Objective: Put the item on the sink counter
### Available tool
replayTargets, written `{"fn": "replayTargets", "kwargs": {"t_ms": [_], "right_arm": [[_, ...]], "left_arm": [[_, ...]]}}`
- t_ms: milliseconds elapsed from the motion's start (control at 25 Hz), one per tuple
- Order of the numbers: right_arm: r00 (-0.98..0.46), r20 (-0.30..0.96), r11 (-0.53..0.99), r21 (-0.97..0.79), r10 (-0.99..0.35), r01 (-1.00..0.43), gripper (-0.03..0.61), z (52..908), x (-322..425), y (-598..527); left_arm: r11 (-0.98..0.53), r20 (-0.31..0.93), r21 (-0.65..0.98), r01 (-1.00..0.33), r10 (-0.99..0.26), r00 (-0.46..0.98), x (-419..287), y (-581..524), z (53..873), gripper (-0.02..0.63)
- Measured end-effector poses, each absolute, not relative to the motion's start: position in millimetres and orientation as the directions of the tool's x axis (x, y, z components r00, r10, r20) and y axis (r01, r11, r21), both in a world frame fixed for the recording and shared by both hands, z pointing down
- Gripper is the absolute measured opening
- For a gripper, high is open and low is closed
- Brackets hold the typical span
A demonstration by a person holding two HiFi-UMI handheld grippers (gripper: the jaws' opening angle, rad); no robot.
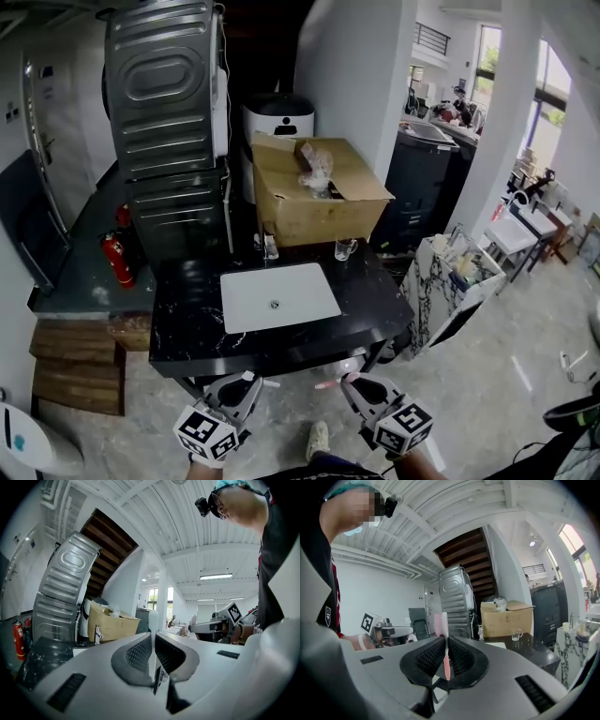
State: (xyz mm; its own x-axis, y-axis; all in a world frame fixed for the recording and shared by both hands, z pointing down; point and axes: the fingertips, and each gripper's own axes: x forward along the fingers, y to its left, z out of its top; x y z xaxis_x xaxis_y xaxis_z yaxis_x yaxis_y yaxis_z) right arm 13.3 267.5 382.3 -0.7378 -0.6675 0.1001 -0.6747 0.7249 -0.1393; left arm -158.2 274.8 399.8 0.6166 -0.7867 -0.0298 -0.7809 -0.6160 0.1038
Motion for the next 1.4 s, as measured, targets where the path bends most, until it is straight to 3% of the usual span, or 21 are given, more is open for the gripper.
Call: {"fn": "replayTargets", "kwargs": {"t_ms": [920,1400], "right_arm": [[-0.782,0.076,0.773,-0.116,-0.619,-0.624,0.051,377.4,94.6,-14.4],[-0.787,0.096,0.772,-0.156,-0.609,-0.617,0.051,383.4,64.0,-86.1]], "left_arm": [[-0.571,-0.011,0.115,-0.813,-0.819,0.574,-76.1,14.7,379.7,0.031],[-0.575,0.023,0.084,-0.814,-0.816,0.578,-102.6,-61.7,384.3,0.031]]}}
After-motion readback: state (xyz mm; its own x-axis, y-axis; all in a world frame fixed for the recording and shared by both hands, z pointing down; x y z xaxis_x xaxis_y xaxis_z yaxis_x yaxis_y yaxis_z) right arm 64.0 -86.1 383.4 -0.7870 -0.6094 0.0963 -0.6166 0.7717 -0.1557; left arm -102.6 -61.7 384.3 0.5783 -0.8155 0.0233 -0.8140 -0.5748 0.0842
